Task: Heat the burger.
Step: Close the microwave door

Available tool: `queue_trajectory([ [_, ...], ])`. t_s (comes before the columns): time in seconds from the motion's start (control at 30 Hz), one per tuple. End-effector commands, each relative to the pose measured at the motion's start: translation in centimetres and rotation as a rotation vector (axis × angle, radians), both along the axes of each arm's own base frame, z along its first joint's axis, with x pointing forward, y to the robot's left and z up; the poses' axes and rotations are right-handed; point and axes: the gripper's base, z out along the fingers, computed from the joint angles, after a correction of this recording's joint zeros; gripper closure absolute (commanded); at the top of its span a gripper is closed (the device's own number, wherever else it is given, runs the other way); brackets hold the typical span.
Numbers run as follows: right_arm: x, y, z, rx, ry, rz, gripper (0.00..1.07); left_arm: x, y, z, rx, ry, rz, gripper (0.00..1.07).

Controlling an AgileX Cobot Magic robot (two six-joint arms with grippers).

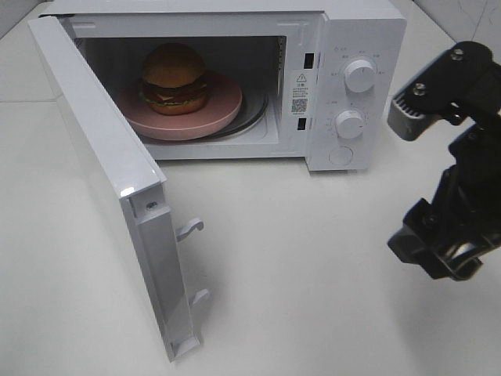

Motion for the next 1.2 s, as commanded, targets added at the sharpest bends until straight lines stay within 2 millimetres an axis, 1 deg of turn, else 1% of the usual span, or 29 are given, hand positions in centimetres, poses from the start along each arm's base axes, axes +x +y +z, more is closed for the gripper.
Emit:
queue_trajectory([
  [0.03,-1.2,-1.2,0.7,-0.026,0.040,-0.058,0.31,-0.2,0.0,0.0,-0.008,-0.021,-0.006,0.07],
  [0.07,-1.9,-1.7,1.0,-0.043,0.059,-0.067,0.31,-0.2,0.0,0.0,-0.008,-0.021,-0.006,0.07],
  [0.13,-2.3,-2.0,1.2,-0.049,0.067,-0.072,0.31,-0.2,0.0,0.0,-0.008,-0.021,-0.006,0.07],
  [0.17,-3.0,-2.6,1.6,-0.058,0.080,-0.082,0.31,-0.2,0.0,0.0,-0.008,-0.021,-0.006,0.07],
  [0.23,-3.4,-2.9,1.8,-0.059,0.083,-0.089,0.31,-0.2,0.0,0.0,-0.008,-0.021,-0.006,0.07],
  [0.27,-4.2,-3.5,2.2,-0.052,0.084,-0.113,0.31,-0.2,0.0,0.0,-0.008,-0.021,-0.006,0.07],
  [0.3,-4.2,-3.5,2.2,-0.052,0.084,-0.113,0.31,-0.2,0.0,0.0,-0.008,-0.021,-0.006,0.07],
  [0.33,-4.6,-3.8,2.5,-0.049,0.085,-0.123,0.31,-0.2,0.0,0.0,-0.008,-0.021,-0.006,0.07],
  [0.37,-5.3,-4.3,2.9,-0.041,0.078,-0.132,0.31,-0.2,0.0,0.0,-0.008,-0.021,-0.006,0.07],
  [0.43,-5.6,-4.6,3.1,-0.034,0.070,-0.137,0.31,-0.2,0.0,0.0,-0.008,-0.021,-0.006,0.07],
  [0.47,-6.5,-5.3,3.7,-0.010,0.042,-0.143,0.31,-0.2,0.0,0.0,-0.008,-0.021,-0.006,0.07],
  [0.5,-6.5,-5.3,3.7,-0.010,0.042,-0.143,0.31,-0.2,0.0,0.0,-0.008,-0.021,-0.006,0.07],
  [0.53,-6.9,-5.6,4.0,0.007,0.022,-0.144,0.31,-0.2,0.0,0.0,-0.008,-0.021,-0.006,0.07],
  [0.57,-7.8,-6.2,4.5,0.048,-0.018,-0.155,0.31,-0.2,0.0,0.0,-0.008,-0.021,-0.006,0.07],
  [0.6,-7.8,-6.2,4.5,0.048,-0.018,-0.155,0.31,-0.2,0.0,0.0,-0.008,-0.021,-0.006,0.07],
  [0.63,-8.8,-6.9,5.1,0.097,-0.066,-0.172,0.31,-0.2,0.0,0.0,-0.008,-0.021,-0.006,0.07],
  [0.7,-9.1,-7.2,5.3,0.117,-0.084,-0.178,0.31,-0.2,0.0,0.0,-0.008,-0.021,-0.006,0.07],
  [0.73,-10.0,-7.8,5.6,0.159,-0.117,-0.195,0.31,-0.2,0.0,0.0,-0.008,-0.021,-0.006,0.07],
  [0.77,-10.4,-8.1,5.8,0.181,-0.138,-0.209,0.31,-0.2,0.0,0.0,-0.008,-0.021,-0.006,0.07],
  [0.8,-10.4,-8.1,5.8,0.181,-0.138,-0.209,0.31,-0.2,0.0,0.0,-0.008,-0.021,-0.006,0.07],
  [0.83,-11.0,-8.9,6.0,0.213,-0.176,-0.251,0.31,-0.2,0.0,0.0,-0.008,-0.021,-0.006,0.07],
  [0.9,-11.4,-9.2,6.2,0.226,-0.197,-0.275,0.31,-0.2,0.0,0.0,-0.008,-0.021,-0.006,0.07],
  [0.97,-12.3,-10.1,6.4,0.242,-0.259,-0.328,0.31,-0.2,0.0,0.0,-0.008,-0.021,-0.006,0.07],
  [1.0,-12.3,-10.1,6.4,0.242,-0.259,-0.328,0.31,-0.2,0.0,0.0,-0.008,-0.021,-0.006,0.07],
  [1.07,-13.2,-10.7,6.6,0.254,-0.314,-0.371,0.31,-0.2,0.0,0.0,-0.008,-0.021,-0.006,0.07],
  [1.1,-13.2,-10.7,6.6,0.254,-0.314,-0.371,0.31,-0.2,0.0,0.0,-0.008,-0.021,-0.006,0.07],
  [1.13,-13.8,-11.1,6.7,0.267,-0.351,-0.410,0.31,-0.2,0.0,0.0,-0.008,-0.021,-0.006,0.07],
  [1.2,-14.0,-11.2,6.7,0.272,-0.368,-0.428,0.31,-0.2,0.0,0.0,-0.008,-0.021,-0.006,0.07],
])
